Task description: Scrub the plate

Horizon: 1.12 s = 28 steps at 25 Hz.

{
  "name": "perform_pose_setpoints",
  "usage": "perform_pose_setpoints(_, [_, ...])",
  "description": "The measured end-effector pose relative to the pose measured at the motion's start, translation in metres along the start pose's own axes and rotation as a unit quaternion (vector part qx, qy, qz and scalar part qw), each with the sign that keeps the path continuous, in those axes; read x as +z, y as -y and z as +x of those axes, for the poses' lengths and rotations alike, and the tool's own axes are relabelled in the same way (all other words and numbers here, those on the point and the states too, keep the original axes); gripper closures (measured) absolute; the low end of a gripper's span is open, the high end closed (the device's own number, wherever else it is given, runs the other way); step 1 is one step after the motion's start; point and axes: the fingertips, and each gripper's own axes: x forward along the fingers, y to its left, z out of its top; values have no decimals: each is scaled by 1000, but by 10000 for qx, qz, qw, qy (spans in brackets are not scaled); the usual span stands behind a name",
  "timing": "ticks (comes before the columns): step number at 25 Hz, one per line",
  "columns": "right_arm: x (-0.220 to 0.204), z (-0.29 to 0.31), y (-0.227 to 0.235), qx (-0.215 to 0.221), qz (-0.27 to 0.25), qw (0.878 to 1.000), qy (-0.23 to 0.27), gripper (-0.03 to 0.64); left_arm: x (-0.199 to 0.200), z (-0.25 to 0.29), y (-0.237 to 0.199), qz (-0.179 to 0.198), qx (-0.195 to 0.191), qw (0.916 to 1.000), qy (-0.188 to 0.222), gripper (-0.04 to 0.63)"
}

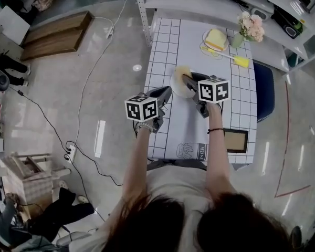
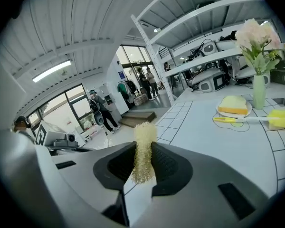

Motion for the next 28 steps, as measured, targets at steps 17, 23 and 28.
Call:
perform_pose_setpoints(17, [-28, 38, 28, -41, -344, 9952, -911, 541, -29, 19, -12, -525, 53, 9983, -241, 584])
perform_pose_setpoints(23, [-36, 47, 30, -94, -275, 9944, -1019, 542, -35, 18, -16, -615, 101, 9976, -284, 584])
perform_pose_setpoints(28, [-47, 53, 36, -197, 25, 9930, -1162, 541, -40, 19, -16, -661, 97, 9972, -329, 584])
